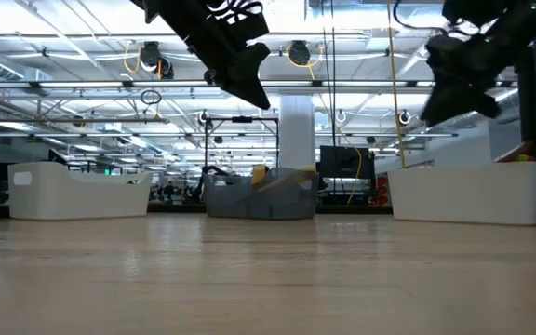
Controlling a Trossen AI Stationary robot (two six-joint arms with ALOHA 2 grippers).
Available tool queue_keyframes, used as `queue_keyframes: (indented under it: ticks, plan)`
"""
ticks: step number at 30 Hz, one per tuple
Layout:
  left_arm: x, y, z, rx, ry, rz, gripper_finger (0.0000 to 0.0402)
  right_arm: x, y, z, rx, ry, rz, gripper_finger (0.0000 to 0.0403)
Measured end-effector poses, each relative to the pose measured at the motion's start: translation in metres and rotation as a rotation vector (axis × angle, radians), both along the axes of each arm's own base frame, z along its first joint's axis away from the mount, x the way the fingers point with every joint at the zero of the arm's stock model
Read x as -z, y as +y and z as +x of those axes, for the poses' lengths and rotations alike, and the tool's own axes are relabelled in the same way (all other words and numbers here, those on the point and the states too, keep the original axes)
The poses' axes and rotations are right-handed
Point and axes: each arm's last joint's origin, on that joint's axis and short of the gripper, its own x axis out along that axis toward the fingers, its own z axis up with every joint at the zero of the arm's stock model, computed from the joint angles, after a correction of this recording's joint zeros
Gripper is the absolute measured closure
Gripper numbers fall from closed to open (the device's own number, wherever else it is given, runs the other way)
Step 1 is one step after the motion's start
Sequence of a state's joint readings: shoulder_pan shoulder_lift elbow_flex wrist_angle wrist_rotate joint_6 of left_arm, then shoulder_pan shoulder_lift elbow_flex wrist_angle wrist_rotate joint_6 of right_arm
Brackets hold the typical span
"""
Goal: Pick & Place Kitchen Items
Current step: Put the yellow spatula into the left white bin
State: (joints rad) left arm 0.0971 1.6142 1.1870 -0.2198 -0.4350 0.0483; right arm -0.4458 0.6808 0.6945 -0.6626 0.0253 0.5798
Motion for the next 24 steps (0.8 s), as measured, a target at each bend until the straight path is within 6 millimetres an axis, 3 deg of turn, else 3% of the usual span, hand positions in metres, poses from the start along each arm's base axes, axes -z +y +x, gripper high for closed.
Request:
queue_keyframes:
  ticks: [5, 13, 20, 24]
  plan:
    - [0.004, -0.003, -0.001, 0.077, 0.031, -0.087, 0.0364, -0.013, -0.004, 0.010, -0.094, -0.121, -0.141, 0.0304]
    - [0.006, -0.008, -0.002, 0.121, 0.041, -0.150, 0.0364, -0.022, 0.003, 0.019, -0.347, -0.162, -0.342, 0.0288]
    - [0.007, -0.017, -0.002, 0.141, 0.048, -0.158, 0.0364, -0.027, 0.012, 0.026, -0.459, -0.198, -0.451, 0.0260]
    - [0.009, -0.025, -0.002, 0.155, 0.069, -0.165, 0.0364, -0.019, 0.018, 0.035, -0.502, -0.264, -0.482, 0.0233]
